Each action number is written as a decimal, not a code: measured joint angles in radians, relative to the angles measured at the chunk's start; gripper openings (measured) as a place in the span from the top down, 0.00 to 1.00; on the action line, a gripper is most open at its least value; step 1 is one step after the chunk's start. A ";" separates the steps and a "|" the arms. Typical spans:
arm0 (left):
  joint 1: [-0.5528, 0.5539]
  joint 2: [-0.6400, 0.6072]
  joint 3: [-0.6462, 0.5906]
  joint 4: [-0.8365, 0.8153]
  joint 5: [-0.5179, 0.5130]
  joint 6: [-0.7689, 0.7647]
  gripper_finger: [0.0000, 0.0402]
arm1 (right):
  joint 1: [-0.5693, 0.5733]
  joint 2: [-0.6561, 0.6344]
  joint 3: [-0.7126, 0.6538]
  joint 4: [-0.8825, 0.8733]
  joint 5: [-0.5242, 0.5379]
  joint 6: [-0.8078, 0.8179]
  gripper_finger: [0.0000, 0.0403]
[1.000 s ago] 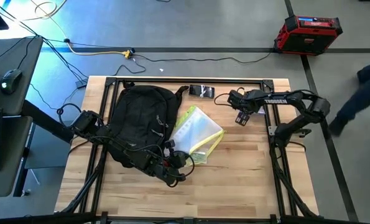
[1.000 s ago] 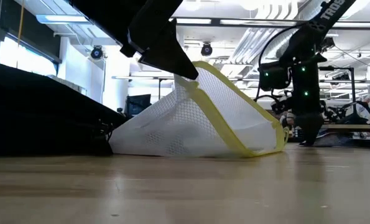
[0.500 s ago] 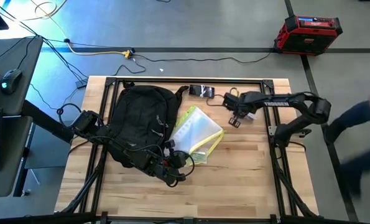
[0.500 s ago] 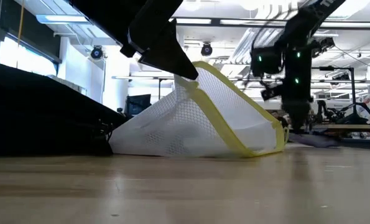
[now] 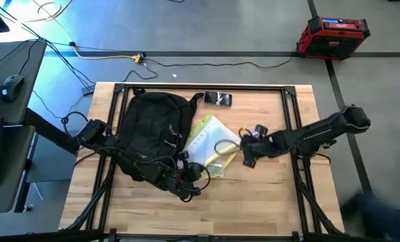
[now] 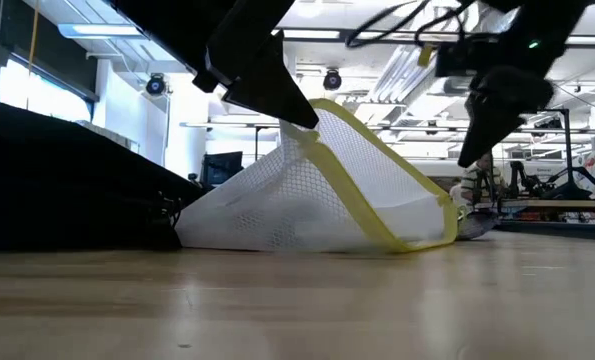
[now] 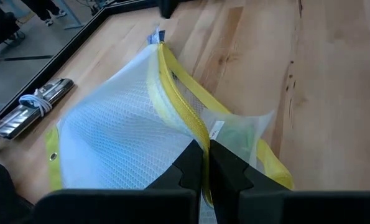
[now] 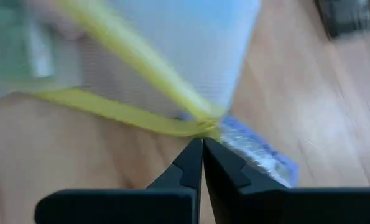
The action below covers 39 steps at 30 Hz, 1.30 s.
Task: Unpack backpack
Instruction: Put the blue coffee pack into the transparent zip bag
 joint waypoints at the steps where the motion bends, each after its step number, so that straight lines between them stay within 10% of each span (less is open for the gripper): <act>1: 0.000 0.000 0.000 0.001 0.000 0.000 1.00 | 0.006 0.007 0.000 0.000 0.018 -0.004 1.00; 8: 0.002 0.000 0.000 0.005 0.000 0.004 1.00 | -0.157 0.053 0.000 -0.006 0.038 -0.253 0.96; 13: 0.007 0.000 0.000 0.000 0.001 0.012 1.00 | -0.331 0.061 -0.001 -0.019 -0.194 -0.496 0.77; 22: 0.013 0.000 0.000 -0.007 0.049 0.013 1.00 | -0.421 0.110 -0.001 -0.028 -0.214 -0.761 0.47; 30: 0.013 0.000 0.000 -0.008 0.056 0.012 1.00 | -0.412 0.222 -0.001 -0.032 -0.256 -0.792 0.59; 39: 0.013 0.000 0.000 -0.009 0.057 0.011 1.00 | -0.400 0.236 0.018 -0.132 -0.150 -0.617 0.97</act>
